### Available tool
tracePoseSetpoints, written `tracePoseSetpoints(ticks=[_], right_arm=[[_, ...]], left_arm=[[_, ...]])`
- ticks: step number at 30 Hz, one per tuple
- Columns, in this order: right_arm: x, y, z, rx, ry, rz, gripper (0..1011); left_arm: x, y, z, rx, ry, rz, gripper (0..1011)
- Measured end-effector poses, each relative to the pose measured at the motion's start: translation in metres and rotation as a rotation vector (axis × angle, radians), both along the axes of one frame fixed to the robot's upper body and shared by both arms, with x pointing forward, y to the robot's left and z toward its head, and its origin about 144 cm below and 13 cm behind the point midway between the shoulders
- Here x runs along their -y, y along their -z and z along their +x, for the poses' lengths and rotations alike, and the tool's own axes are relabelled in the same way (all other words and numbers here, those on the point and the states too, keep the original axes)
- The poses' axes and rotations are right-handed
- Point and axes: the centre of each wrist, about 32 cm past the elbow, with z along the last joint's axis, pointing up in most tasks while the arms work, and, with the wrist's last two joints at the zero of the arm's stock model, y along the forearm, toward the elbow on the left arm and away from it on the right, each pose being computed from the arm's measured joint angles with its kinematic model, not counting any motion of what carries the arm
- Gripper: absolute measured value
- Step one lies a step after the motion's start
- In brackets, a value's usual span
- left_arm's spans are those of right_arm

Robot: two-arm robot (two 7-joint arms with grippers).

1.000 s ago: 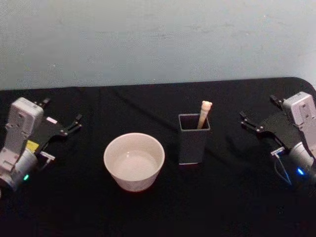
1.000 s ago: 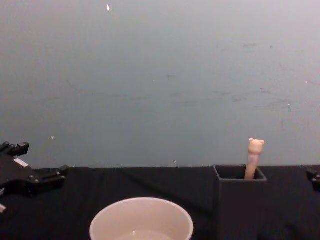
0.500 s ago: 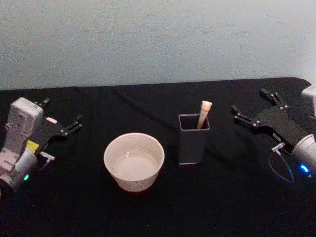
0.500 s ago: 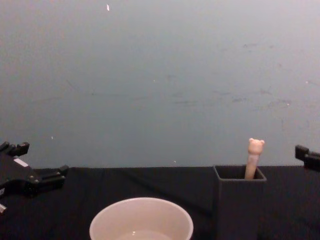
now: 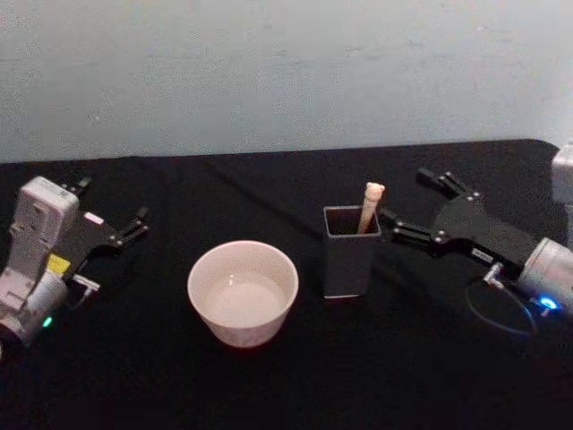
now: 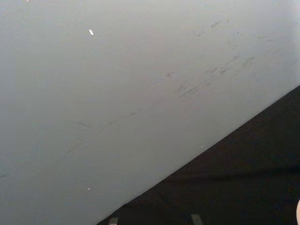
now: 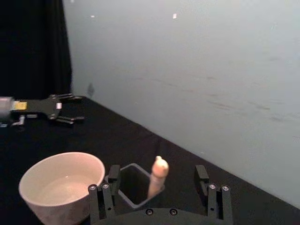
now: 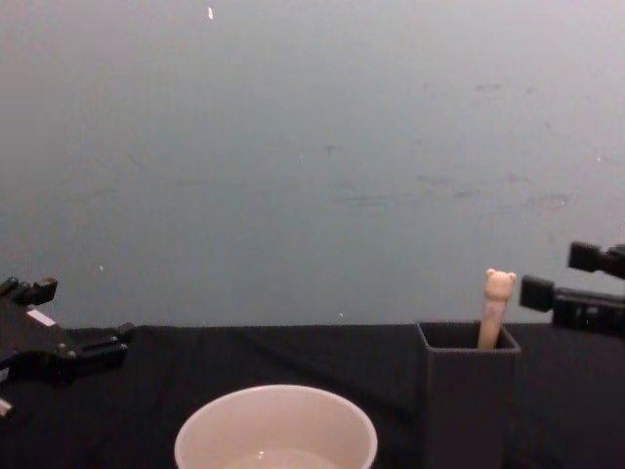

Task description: Pick up the stirring spoon with one hand, stir inside the cup, then place it back in its original position.

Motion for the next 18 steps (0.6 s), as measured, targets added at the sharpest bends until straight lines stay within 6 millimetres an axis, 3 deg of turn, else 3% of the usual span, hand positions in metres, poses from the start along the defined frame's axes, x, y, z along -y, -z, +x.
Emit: tracePoseSetpoints(ticks=[18], right_arm=[[-0.022, 0.011, 0.043, -0.026, -0.073, -0.002, 1000]], left_arm=[[0.000, 0.000, 0.000, 0.000, 0.000, 0.000, 1001]])
